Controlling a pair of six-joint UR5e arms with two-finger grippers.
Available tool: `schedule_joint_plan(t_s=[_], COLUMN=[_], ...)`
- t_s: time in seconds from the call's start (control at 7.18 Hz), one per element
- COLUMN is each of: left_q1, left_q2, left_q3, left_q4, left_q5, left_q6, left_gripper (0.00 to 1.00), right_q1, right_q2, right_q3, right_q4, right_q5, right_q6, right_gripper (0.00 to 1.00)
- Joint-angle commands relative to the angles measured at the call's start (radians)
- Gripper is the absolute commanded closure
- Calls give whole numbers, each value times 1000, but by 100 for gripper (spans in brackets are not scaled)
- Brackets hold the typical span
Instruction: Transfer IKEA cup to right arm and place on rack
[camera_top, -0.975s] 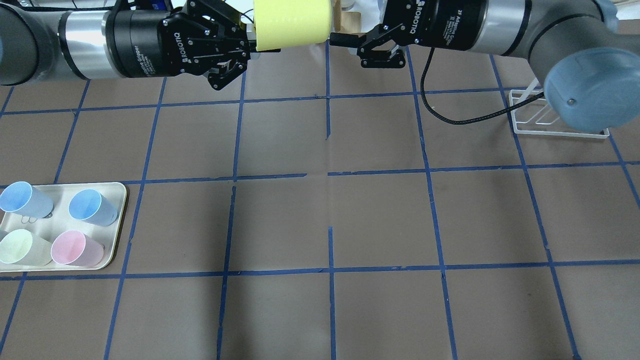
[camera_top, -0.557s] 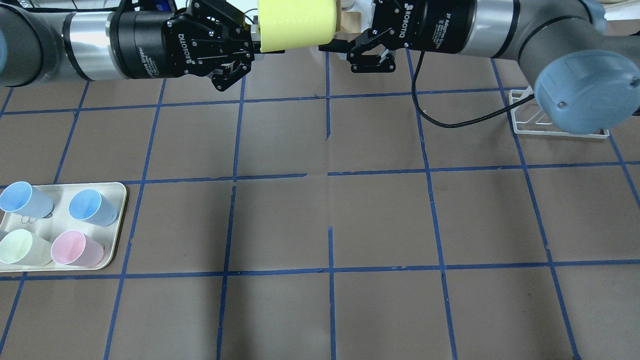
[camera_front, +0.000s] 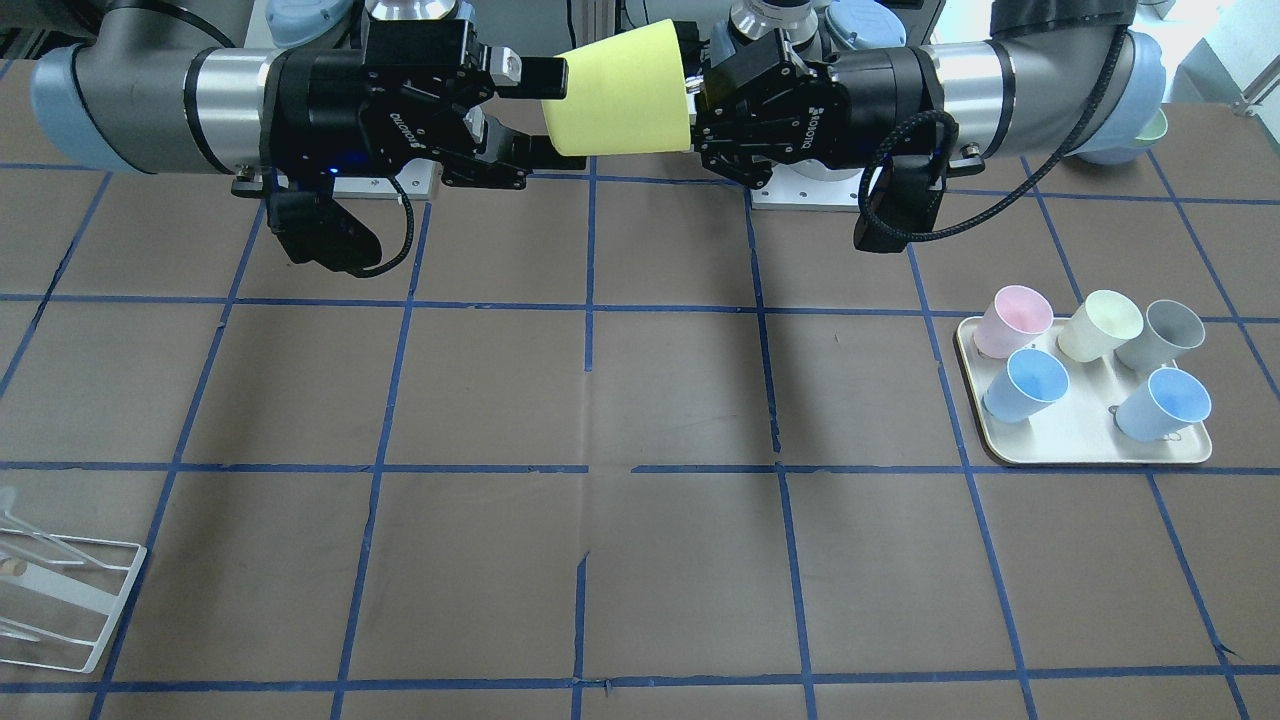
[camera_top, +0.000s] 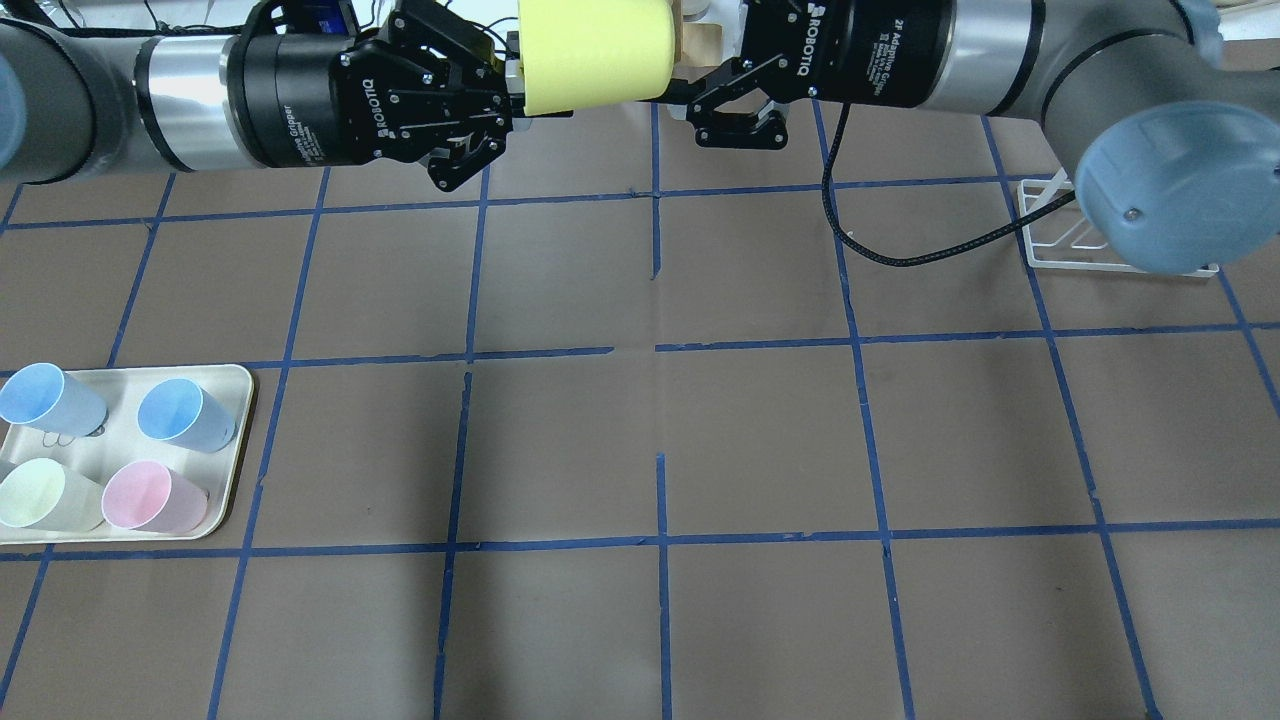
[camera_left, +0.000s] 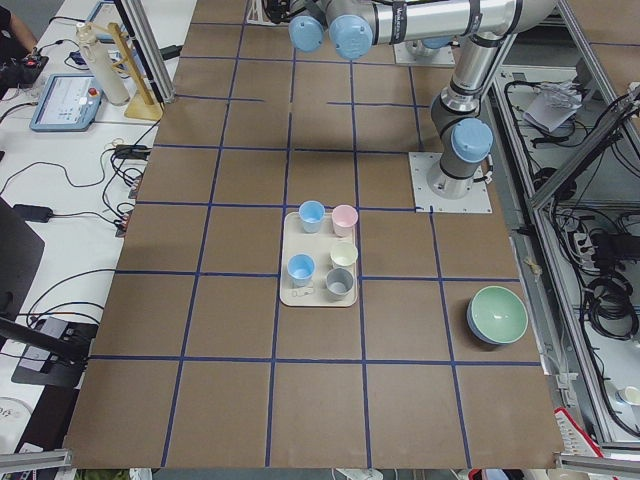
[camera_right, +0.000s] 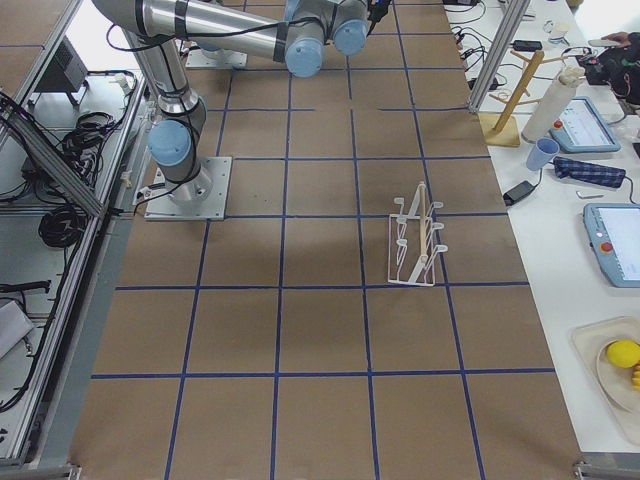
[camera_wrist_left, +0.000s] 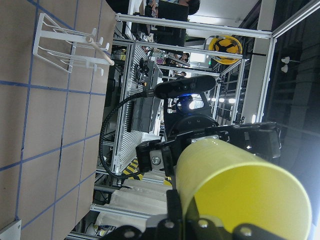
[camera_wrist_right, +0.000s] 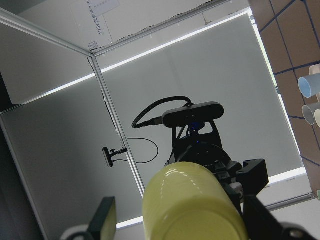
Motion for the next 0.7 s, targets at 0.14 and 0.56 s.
schedule_joint_plan(t_s=[0.14, 0.56], left_q1=[1, 1], left_q2=[-1, -1], left_q3=[-4, -4], left_q4=[0, 0], left_q5=[1, 1], left_q6=[0, 0], left_gripper=[100, 100], right_q1=[0, 6], right_q2=[-3, -2], right_q3=[5, 14], right_q4=[-2, 0], right_q5=[-4, 0], right_q6=[-4, -3], right_gripper=[20, 14])
